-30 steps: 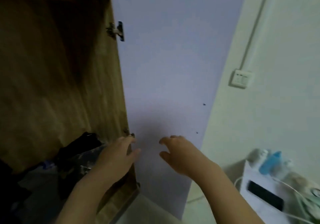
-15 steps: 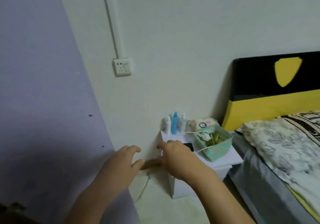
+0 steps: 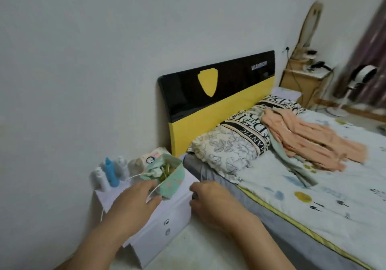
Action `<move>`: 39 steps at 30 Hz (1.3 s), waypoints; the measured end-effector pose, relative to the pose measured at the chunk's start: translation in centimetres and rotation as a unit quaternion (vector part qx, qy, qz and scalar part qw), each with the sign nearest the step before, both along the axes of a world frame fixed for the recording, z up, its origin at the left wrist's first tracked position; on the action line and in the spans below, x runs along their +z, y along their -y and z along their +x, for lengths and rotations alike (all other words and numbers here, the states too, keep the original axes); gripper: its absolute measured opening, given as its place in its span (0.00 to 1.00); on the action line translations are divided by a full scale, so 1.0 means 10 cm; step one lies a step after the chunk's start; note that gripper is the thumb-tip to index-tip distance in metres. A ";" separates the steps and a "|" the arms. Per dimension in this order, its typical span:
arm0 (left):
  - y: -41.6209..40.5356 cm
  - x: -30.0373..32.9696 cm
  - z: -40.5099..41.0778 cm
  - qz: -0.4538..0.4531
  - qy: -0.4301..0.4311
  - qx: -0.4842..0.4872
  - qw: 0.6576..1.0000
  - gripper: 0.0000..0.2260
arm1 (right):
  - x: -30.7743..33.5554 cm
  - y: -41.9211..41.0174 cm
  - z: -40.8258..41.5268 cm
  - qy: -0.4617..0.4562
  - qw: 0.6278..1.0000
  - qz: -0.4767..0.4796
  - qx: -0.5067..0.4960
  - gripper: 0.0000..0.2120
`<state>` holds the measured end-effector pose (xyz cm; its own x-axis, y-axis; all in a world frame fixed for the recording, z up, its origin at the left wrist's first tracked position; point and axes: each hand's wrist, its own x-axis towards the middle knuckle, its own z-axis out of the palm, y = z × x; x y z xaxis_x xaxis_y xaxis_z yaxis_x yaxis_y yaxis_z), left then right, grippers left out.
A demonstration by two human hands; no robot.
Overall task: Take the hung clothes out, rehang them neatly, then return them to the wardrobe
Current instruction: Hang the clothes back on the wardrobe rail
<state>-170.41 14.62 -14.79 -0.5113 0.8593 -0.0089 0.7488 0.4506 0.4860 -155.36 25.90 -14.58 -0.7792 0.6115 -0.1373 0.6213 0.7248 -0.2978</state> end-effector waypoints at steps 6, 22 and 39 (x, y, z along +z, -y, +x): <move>-1.04 0.00 0.63 0.000 -0.004 -0.082 0.997 0.17 | 0.04 -0.75 0.87 0.007 0.996 0.021 -0.083 0.14; -3.20 -0.16 2.18 -0.029 -0.013 -0.297 0.954 0.17 | -0.08 -1.99 2.77 0.026 0.950 -0.024 -0.310 0.17; -4.92 -0.21 3.65 -0.055 -0.016 -0.561 0.826 0.16 | -0.22 -2.53 3.87 0.040 0.810 -0.088 -0.579 0.17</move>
